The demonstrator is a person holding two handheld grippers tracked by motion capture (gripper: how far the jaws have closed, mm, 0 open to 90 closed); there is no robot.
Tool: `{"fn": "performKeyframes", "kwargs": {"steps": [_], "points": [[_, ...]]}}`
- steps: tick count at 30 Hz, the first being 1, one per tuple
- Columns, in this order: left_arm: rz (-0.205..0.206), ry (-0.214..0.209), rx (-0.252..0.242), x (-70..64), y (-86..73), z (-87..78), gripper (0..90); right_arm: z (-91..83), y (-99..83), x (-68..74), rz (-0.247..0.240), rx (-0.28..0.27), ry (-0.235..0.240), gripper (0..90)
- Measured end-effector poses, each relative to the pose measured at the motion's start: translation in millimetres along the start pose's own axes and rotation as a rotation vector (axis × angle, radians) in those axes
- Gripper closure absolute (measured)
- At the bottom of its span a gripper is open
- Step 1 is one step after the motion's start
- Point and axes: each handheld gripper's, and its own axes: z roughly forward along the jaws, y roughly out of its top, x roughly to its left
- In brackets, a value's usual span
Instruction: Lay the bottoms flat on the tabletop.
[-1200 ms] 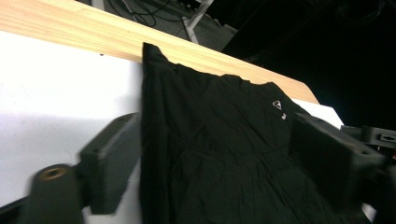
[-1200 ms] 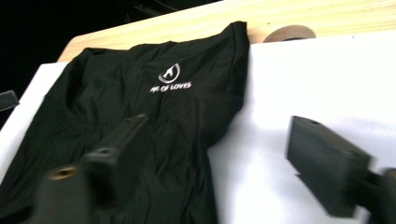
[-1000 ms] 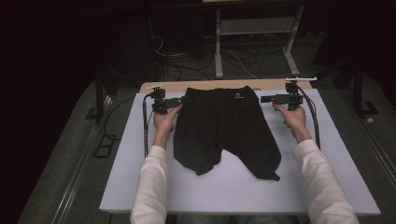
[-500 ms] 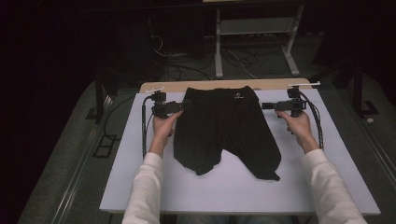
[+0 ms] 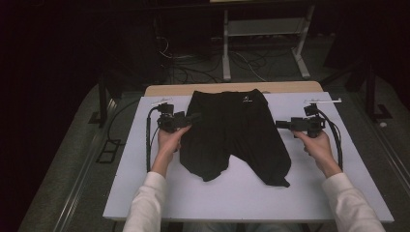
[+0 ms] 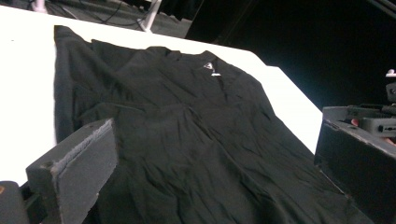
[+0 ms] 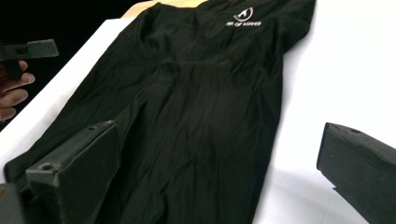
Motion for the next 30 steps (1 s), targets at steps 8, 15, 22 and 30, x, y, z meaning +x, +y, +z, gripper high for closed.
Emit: {"fn": "performKeyframes", "kwargs": {"steps": [8, 15, 22, 30], "points": [[0.033, -0.032, 0.016, -18.5, -7.9, -0.4, 0.0, -12.9, -14.5, 11.8, -0.020, 0.006, 0.013, 0.0], [0.055, -0.062, 0.036, -33.4, -14.0, 3.4, 0.0, -25.9, -29.3, 15.4, -0.026, 0.017, 0.009, 0.0], [0.085, -0.095, 0.063, -50.8, -20.1, 9.0, 0.0, -36.3, -44.6, 15.5, -0.018, 0.029, 0.007, 0.0], [0.137, -0.151, 0.102, -77.7, -27.7, 15.0, 0.0, -42.3, -60.4, 19.8, -0.031, 0.067, 0.000, 0.0]]}}
